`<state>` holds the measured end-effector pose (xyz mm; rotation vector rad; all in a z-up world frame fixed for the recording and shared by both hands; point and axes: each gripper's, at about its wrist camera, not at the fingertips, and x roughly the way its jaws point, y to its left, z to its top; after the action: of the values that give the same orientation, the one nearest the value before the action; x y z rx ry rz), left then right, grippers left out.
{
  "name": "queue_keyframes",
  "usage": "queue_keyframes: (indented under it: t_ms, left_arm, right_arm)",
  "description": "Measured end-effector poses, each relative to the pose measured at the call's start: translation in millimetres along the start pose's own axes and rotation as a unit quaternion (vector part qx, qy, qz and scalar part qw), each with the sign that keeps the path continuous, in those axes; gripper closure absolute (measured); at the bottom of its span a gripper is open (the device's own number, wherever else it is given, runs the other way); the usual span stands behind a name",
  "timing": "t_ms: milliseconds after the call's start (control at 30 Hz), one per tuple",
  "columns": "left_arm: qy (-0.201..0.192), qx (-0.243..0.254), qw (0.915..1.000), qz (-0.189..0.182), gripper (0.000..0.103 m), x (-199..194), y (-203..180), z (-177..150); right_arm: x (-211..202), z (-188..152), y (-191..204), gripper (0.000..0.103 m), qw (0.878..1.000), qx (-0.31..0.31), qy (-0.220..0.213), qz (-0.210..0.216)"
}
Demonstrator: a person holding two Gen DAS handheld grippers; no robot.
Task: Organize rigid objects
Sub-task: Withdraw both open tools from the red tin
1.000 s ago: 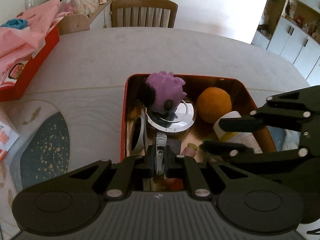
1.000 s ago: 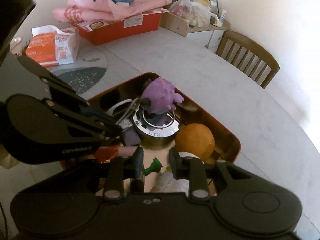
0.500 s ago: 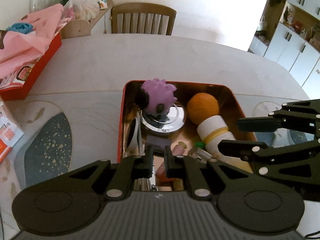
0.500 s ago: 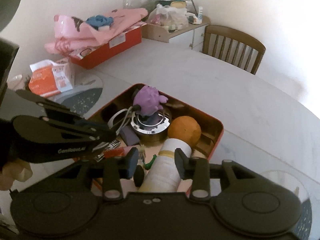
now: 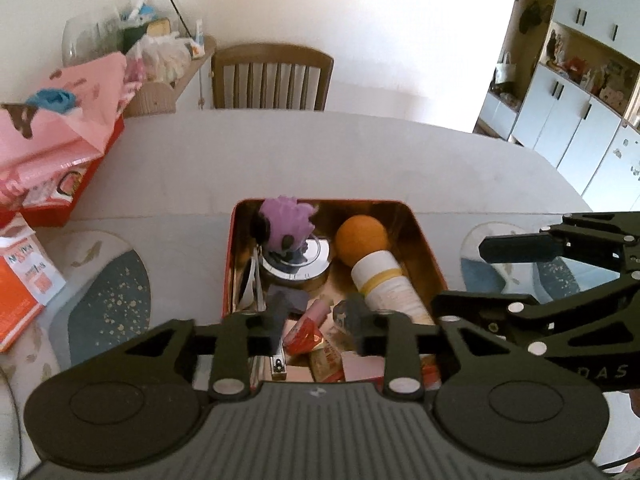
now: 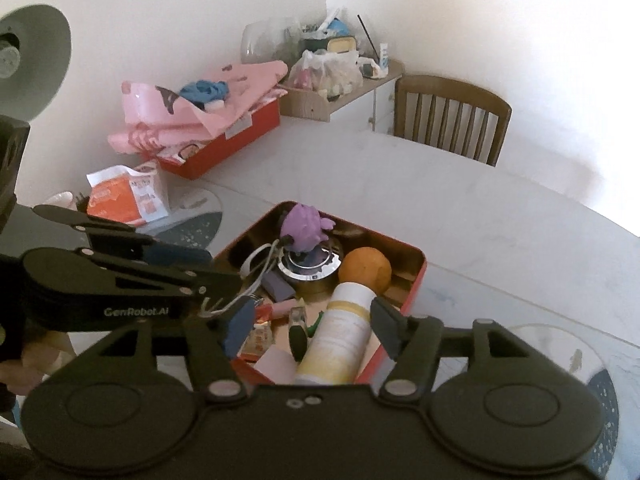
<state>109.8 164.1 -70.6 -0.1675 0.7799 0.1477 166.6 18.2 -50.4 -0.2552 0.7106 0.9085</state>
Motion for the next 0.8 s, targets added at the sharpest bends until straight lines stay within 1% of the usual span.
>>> queue_keyframes:
  t_ms: [33,67,267,333,500,533,600,667,700,800]
  left_arm:
    - [-0.005,0.002,1.0,0.003,0.052,-4,-2,0]
    - [-0.011,0.003,0.9999,0.007,0.044,-8,-3,0]
    - [-0.025,0.008,0.9996,0.014,0.041,-27,-9,-3]
    - [-0.029,0.009,0.9994,0.018,0.038,-33,-11,-5]
    - [-0.045,0.014,0.9987,0.019,0.03,-50,-17,-11]
    - [-0.048,0.013,0.9986,0.018,0.029,-53,-18,-12]
    - [-0.052,0.011,0.9985,0.014,0.024,-59,-20,-14]
    - [-0.057,0.01,0.9983,0.011,0.022,-65,-22,-16]
    - [-0.059,0.01,0.9981,0.01,0.02,-67,-24,-18]
    - [-0.062,0.016,0.9979,0.008,0.018,-72,-30,-22]
  right_arm:
    - [-3,-1,0,0.038,1.0,0.001,-0.002,0.0]
    - [-6,-2,1,0.037,1.0,0.002,-0.004,0.001]
    - [-23,-9,1,0.024,1.0,0.02,-0.018,0.005]
    - [-30,-11,1,0.016,0.999,0.026,-0.025,0.004]
    - [-47,-19,-1,0.001,0.998,0.043,-0.044,0.0]
    - [-50,-20,-1,0.0,0.998,0.045,-0.048,-0.003]
    - [-57,-22,-1,0.0,0.997,0.05,-0.057,-0.005]
    - [-62,-24,-2,0.0,0.996,0.057,-0.063,-0.008]
    - [-64,-26,-2,0.0,0.996,0.059,-0.066,-0.013]
    - [-70,-30,-1,0.0,0.996,0.06,-0.07,-0.019]
